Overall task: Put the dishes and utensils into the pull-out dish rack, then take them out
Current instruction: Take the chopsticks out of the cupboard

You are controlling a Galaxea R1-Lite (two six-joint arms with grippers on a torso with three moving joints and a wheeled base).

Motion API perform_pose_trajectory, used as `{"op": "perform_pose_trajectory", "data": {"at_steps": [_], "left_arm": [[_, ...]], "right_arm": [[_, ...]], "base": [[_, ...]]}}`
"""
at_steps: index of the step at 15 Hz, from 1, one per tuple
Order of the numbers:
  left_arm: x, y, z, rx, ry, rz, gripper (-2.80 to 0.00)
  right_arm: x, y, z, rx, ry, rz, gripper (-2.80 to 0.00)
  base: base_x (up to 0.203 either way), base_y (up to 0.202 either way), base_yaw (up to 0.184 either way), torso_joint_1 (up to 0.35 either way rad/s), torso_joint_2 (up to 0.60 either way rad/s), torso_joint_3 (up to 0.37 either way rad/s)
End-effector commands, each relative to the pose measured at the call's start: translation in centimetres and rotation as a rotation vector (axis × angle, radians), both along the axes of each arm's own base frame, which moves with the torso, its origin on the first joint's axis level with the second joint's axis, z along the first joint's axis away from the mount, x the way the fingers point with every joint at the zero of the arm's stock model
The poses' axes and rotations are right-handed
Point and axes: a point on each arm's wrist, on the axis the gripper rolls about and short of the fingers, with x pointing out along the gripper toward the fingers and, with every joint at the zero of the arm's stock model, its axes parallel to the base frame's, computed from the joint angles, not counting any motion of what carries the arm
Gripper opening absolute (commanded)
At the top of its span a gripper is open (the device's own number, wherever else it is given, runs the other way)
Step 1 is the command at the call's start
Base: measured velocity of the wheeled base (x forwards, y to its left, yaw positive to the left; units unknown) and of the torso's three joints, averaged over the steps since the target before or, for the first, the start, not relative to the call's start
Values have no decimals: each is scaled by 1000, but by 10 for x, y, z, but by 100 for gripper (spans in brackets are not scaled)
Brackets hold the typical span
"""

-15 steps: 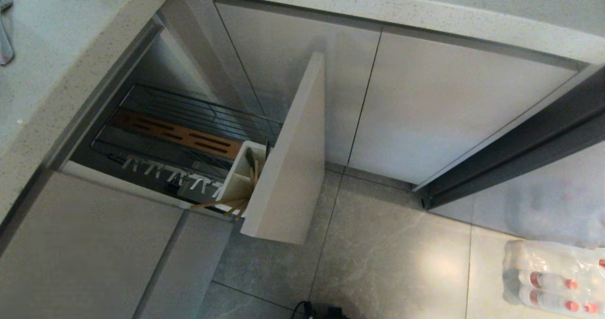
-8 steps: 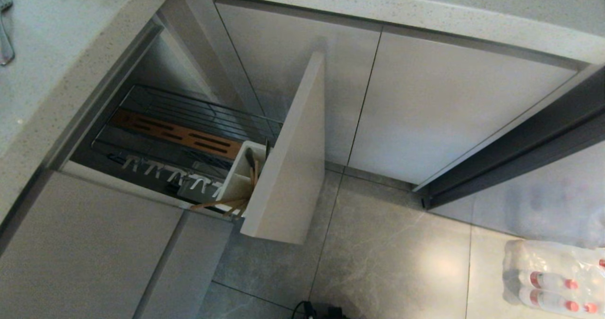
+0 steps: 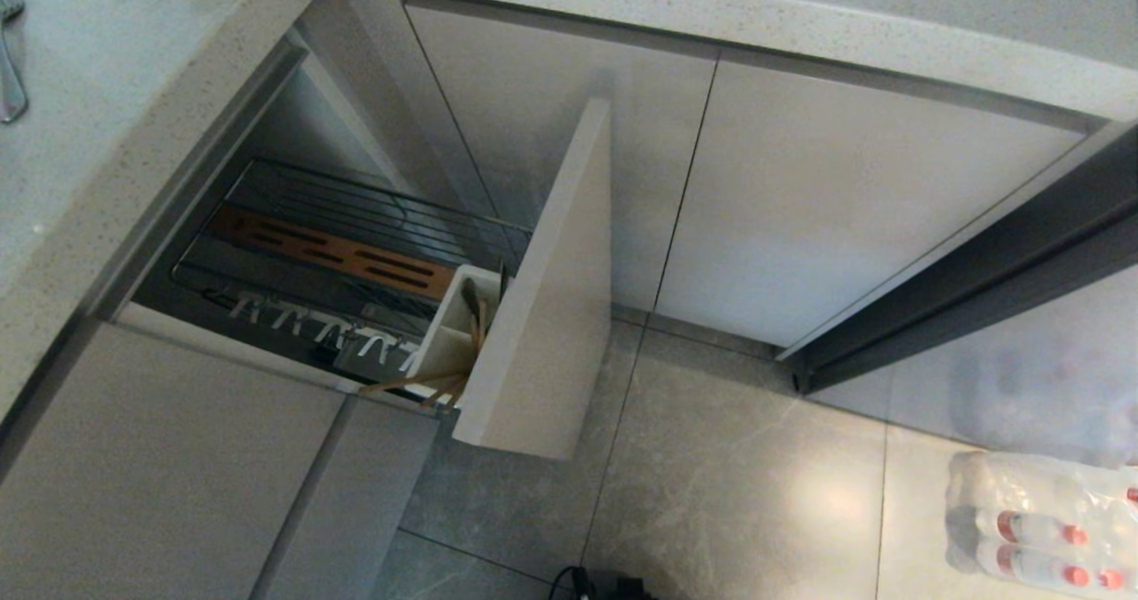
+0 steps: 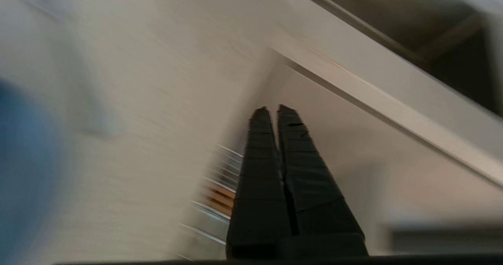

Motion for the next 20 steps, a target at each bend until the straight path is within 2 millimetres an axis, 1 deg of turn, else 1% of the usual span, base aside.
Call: {"op": "perform_pose_trajectory", "data": {"at_steps": [1,3,5,9,11,16,18,20], "left_arm": [[12,-11,-5,-20,61,-99,-280],[29,-29,-23,-18,192,-192,-280],[59,-50,-52,22,360,-228,-280],[106,-77,-96,103,642,-261,-280],[122,-82,-111,127,739,-244,-280],[151,-91,-143,188,977,-215,-280],[163,-93,-154,197,1035,-204,-280],[167,-93,-160,200,1060,-197,-280]], "right_arm": [[0,0,0,0,1,0,-280],[0,0,0,0,0,0,-280],[0,0,0,0,0,0,-280],[0,0,0,0,0,0,-280],[0,0,0,0,1,0,-280],[0,0,0,0,1,0,-280],[0,0,0,0,1,0,-280],[0,0,0,1,0,0,-280]], "base": [[0,0,0,0,0,0],[0,0,0,0,0,0],[0,0,0,0,0,0],[0,0,0,0,0,0],[0,0,0,0,0,0],[0,0,0,0,0,0],[0,0,0,0,0,0],[0,0,0,0,0,0]]}}
